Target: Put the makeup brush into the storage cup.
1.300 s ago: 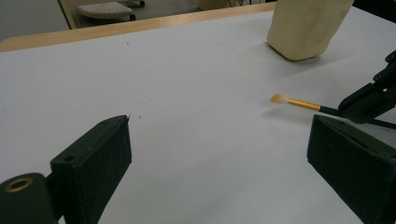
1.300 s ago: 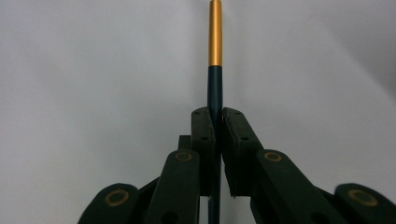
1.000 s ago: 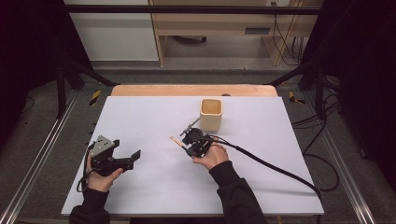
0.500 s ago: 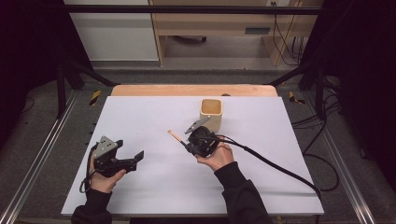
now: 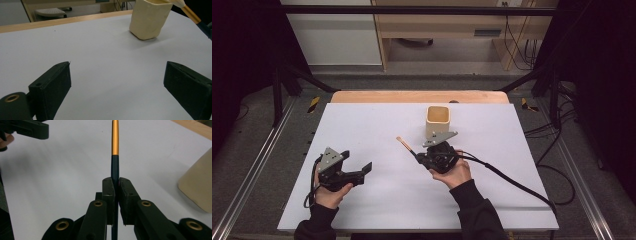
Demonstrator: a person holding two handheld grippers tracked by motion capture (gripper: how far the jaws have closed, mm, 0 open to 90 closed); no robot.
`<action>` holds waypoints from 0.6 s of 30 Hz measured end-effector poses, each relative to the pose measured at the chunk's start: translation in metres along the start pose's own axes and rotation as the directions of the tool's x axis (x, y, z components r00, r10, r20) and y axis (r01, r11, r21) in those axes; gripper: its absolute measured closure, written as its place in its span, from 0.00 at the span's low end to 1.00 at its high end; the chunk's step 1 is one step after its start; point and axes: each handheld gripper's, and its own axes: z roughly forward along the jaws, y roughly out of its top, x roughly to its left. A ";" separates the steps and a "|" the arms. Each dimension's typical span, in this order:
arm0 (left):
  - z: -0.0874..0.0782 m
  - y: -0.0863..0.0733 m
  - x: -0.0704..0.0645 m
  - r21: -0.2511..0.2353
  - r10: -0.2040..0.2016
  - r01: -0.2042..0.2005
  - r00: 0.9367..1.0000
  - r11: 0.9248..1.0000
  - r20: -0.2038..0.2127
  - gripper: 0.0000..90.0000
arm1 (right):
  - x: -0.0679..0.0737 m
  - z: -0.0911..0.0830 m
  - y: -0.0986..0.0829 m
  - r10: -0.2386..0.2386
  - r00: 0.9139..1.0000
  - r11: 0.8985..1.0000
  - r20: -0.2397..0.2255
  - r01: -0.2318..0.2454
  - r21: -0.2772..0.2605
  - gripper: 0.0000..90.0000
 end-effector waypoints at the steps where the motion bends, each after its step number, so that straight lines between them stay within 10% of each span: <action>1: 0.000 0.000 -0.001 -0.003 -0.008 0.008 1.000 1.000 0.004 0.08 | 0.000 -0.002 -0.003 -0.001 1.000 1.000 -0.005 0.001 -0.020 0.93; 18: 0.006 -0.002 -0.026 -0.057 -0.068 0.072 0.996 0.996 0.061 0.08 | 0.001 -0.025 -0.038 0.001 1.000 0.984 0.010 0.001 -0.176 0.93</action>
